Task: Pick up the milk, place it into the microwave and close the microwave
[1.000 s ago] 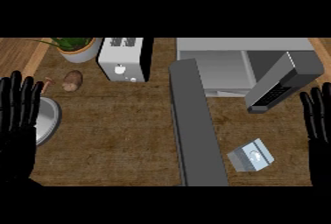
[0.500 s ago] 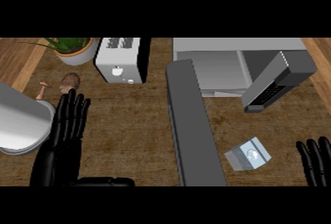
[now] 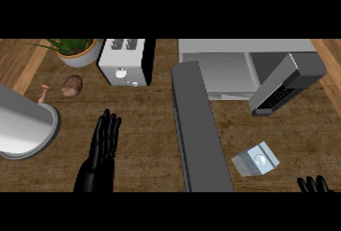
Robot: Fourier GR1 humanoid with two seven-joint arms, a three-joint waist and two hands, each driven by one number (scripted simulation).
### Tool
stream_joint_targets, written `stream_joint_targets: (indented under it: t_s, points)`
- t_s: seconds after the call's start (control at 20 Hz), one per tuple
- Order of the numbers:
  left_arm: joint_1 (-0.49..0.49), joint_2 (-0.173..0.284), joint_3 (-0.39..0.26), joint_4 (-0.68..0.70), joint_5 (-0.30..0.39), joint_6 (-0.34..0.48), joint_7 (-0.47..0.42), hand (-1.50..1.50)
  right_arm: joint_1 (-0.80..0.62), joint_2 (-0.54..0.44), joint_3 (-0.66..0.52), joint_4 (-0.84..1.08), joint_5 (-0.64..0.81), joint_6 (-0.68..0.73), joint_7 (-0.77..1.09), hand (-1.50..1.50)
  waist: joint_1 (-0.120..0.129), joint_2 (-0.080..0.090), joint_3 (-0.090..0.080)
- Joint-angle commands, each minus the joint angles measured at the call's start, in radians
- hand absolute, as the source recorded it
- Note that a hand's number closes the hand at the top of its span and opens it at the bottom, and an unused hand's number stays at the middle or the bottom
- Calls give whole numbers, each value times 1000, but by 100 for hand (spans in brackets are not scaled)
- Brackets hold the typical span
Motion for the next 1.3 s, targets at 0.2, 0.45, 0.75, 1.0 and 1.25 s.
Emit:
stream_joint_targets:
  t_s: [0.2,0.45,0.75,1.0,1.25]
  points:
    - [39,-1,-132,44,-19,125,-70,-150,94,-32,-73,146,-26,8,-240,-150,4,1,0]
    - [35,5,-154,109,-16,156,-134,-150,-78,6,-132,303,-53,-31,-217,-150,11,3,0]
    - [71,18,-233,62,12,168,-119,-150,-179,40,-133,471,-4,-90,-280,-150,14,3,0]
    - [66,33,-194,94,60,145,-149,-150,-339,43,-193,611,-16,-115,-255,-150,14,4,0]
    - [123,97,-138,77,154,83,-230,-150,-451,31,-279,824,-8,-150,-369,-150,17,4,0]
